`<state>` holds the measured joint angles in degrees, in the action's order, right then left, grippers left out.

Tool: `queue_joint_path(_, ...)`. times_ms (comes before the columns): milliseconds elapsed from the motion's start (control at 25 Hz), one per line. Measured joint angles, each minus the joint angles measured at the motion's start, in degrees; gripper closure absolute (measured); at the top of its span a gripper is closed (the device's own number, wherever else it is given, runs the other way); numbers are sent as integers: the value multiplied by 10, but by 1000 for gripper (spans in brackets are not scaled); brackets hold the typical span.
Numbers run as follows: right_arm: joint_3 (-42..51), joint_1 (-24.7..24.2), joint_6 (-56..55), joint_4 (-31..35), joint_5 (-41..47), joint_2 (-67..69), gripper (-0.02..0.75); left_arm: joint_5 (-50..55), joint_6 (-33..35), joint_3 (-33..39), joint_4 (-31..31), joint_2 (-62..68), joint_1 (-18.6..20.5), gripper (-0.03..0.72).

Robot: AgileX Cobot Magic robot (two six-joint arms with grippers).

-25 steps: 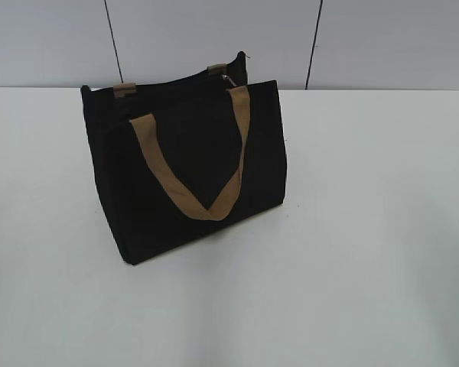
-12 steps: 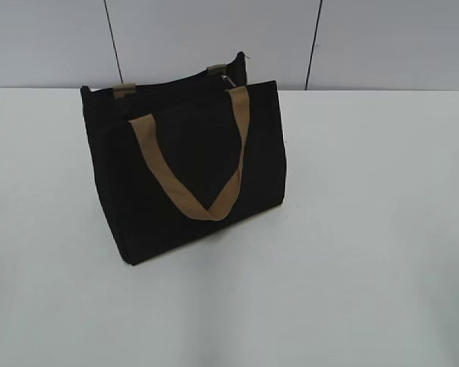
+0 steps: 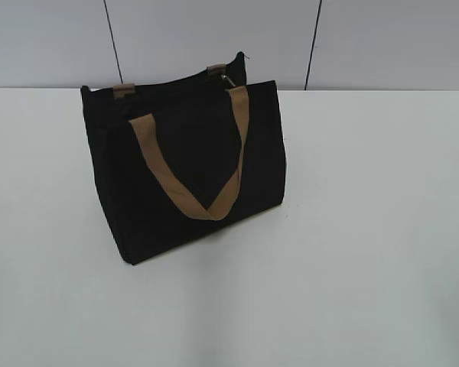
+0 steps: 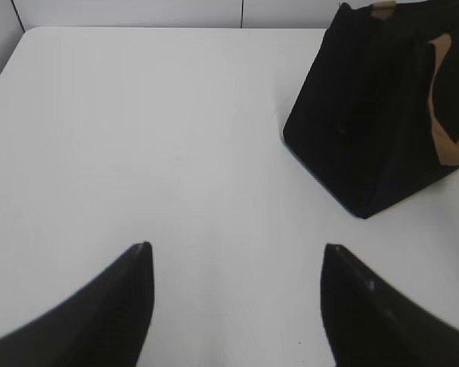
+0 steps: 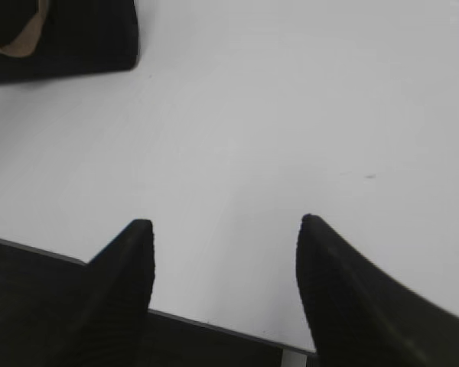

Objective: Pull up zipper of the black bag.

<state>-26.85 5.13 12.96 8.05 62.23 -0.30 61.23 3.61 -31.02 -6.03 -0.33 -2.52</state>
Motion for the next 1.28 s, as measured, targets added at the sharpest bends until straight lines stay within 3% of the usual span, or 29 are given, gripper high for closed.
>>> queue_joint_path(720, 1, -2, -12, 12, 3, -1, 287, 0, 0, 1, 1, 0, 0, 179)
queue_joint_path(960, 1, -40, -12, 14, 3, -1, 287, 0, 0, 1, 1, 0, 0, 188)
queue_joint_path(1280, 1, -45, -12, 18, 3, -1, 287, 0, 0, 1, 1, 0, 0, 209)
